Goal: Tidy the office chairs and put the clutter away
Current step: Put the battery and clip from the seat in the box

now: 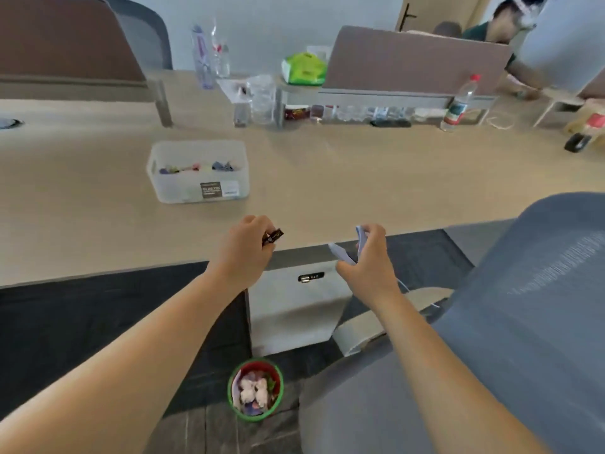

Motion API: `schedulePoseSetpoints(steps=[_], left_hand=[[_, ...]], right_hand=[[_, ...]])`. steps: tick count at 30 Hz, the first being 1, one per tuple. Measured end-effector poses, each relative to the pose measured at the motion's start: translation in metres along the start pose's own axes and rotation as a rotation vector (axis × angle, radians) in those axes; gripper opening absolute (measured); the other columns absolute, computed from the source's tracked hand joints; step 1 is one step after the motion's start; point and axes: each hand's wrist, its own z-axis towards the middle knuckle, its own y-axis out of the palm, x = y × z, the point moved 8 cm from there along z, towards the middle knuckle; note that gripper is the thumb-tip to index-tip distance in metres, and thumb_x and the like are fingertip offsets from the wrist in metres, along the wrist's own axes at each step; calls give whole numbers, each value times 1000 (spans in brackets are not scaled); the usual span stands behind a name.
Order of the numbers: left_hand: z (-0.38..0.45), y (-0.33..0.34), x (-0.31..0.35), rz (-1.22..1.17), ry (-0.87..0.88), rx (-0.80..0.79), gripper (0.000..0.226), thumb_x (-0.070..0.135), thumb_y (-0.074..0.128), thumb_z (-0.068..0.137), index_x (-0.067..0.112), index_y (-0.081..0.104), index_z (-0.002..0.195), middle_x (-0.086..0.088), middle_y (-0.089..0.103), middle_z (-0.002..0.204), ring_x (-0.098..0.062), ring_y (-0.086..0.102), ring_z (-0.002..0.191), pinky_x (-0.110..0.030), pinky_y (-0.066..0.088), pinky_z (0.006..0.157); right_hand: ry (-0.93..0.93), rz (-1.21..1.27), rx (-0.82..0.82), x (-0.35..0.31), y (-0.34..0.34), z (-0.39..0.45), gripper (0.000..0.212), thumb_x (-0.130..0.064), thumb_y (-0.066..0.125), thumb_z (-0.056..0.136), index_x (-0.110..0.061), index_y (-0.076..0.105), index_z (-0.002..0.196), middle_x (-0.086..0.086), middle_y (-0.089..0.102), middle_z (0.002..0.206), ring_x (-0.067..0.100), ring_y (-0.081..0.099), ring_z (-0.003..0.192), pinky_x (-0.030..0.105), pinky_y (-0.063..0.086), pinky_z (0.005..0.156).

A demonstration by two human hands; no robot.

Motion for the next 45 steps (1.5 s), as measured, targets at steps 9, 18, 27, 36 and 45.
schedulePoseSetpoints(steps=[9,18,27,36,45], left_hand=[[89,-97,-113,33,-48,84,21,4,52,88,-2,58,108,-21,57,115,-28,49,89,-28,33,72],[179,-129,-203,47,-108,33,24,4,51,88,1,58,111,-20,56,116,-35,52,95,-29,31,70],[263,-122,-235,94,-146,-17,26,6,50,90,5,57,115,-16,58,117,-30,52,97,-26,33,72],[298,-113,-255,166,-166,-115,27,9,48,92,8,56,117,-13,57,118,-27,53,100,-26,35,75],[316,-58,-259,448,-89,-404,35,-2,45,89,9,54,120,-13,52,122,-30,53,111,-35,46,87]], right_hand=[[-42,87,61,-84,107,105,21,-16,37,96,-16,32,75,-7,20,66,5,32,51,13,34,48],[-11,12,147,-119,180,192,34,-14,51,93,-8,44,125,-3,47,103,14,49,91,9,40,63],[-36,-240,-43,-123,248,301,23,-9,59,84,-6,59,106,7,59,106,18,49,85,27,40,68],[-31,-508,-291,-103,307,353,40,-8,50,92,-5,45,131,16,49,136,31,50,120,38,42,97],[-84,-468,-157,-116,266,359,38,-4,51,89,-5,49,128,13,51,133,27,50,119,34,41,97]])
